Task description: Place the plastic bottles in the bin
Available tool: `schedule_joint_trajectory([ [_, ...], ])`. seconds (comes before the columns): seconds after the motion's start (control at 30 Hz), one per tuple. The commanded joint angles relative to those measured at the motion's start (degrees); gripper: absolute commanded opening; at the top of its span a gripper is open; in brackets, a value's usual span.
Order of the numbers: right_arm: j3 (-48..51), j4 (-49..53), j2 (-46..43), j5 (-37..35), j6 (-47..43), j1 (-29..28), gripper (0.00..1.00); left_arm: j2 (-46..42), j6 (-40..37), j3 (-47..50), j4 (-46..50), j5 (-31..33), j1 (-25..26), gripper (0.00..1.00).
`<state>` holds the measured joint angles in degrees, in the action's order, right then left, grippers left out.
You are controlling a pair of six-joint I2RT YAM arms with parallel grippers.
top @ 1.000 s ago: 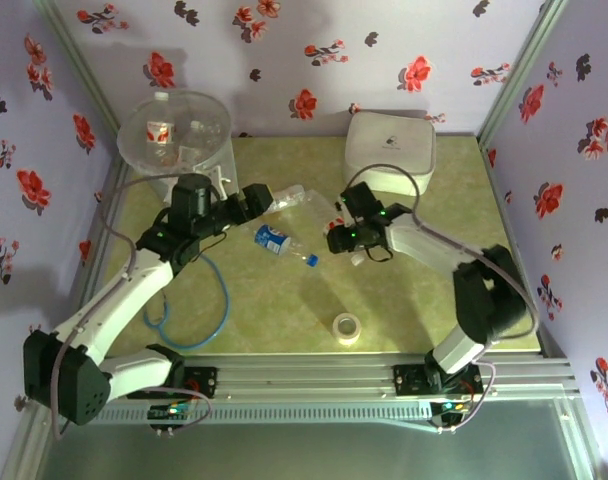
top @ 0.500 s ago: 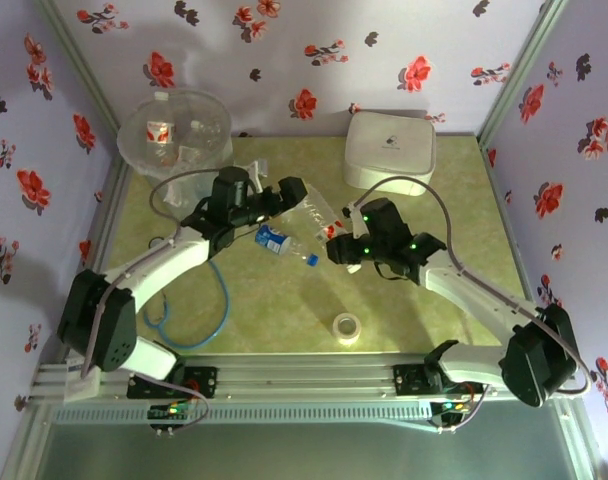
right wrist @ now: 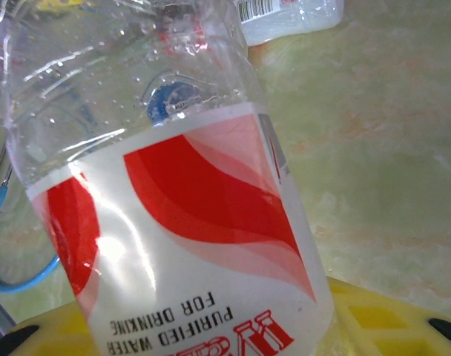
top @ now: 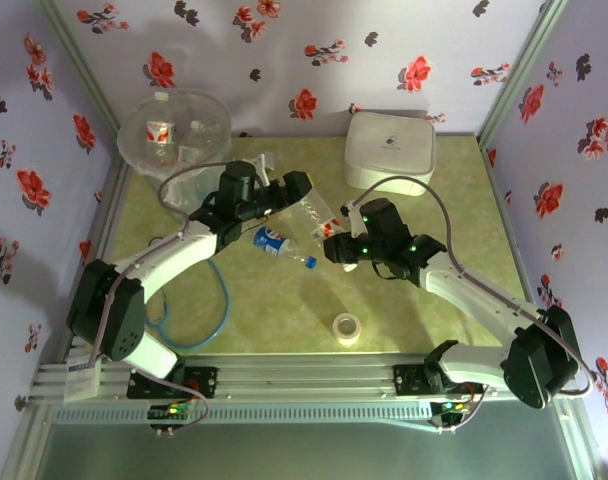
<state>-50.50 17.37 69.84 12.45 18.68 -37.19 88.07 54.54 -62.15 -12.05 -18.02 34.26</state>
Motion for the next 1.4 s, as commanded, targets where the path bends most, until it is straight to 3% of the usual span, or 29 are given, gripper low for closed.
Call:
schedule_joint_trajectory([
  [0.0,0.4,-2.3,0.0,-0.6,0.7,-0.6,0.35,0.9,-0.1,-1.0,-1.7,0.4,0.7,0.73],
  [0.13,0.6,-3.1,0.1,-0.8,1.1,-0.6,0.36,1.1,-0.5,-1.4,-1.4,-0.3,0.8,0.68],
  [0.2,0.4,-3.2,0.4,-1.0,1.1,-0.6,0.4,1.1,-1.0,-1.7,-0.8,-0.2,0.8,0.61],
  [0.3,0.3,-3.2,0.6,-1.2,1.0,-0.6,0.56,1.0,-1.9,-2.4,0.3,-0.1,0.8,0.55],
  [0.47,-0.3,-2.4,0.2,-2.4,0.9,-0.6,0.88,0.4,-5.9,-6.3,5.3,0.1,-0.7,0.54],
  [0.57,0.3,-2.5,-1.0,-3.6,1.4,-0.6,0.99,-0.1,-10.4,-11.5,10.7,0.2,-3.4,0.51],
  [0.73,1.0,-1.0,-2.7,-8.1,0.4,-0.5,0.99,-0.5,-16.9,-23.1,18.0,2.6,-8.9,0.4],
  [0.93,1.8,-1.1,-1.9,-8.6,0.5,-0.5,0.99,-0.4,-24.7,-36.9,24.9,8.1,-16.4,0.39],
  [1.13,2.2,-0.3,-1.1,-10.0,-0.5,-0.3,0.99,-2.5,-39.3,-49.2,36.7,23.2,-22.6,0.34],
  [1.23,2.0,-0.8,0.0,-9.6,-0.6,-0.2,0.99,-3.5,-47.2,-51.0,39.3,32.9,-24.4,0.2],
  [1.37,1.0,-0.8,1.5,-8.9,-0.7,-0.2,0.99,-4.2,-50.4,-50.1,39.7,36.8,-28.9,0.13],
])
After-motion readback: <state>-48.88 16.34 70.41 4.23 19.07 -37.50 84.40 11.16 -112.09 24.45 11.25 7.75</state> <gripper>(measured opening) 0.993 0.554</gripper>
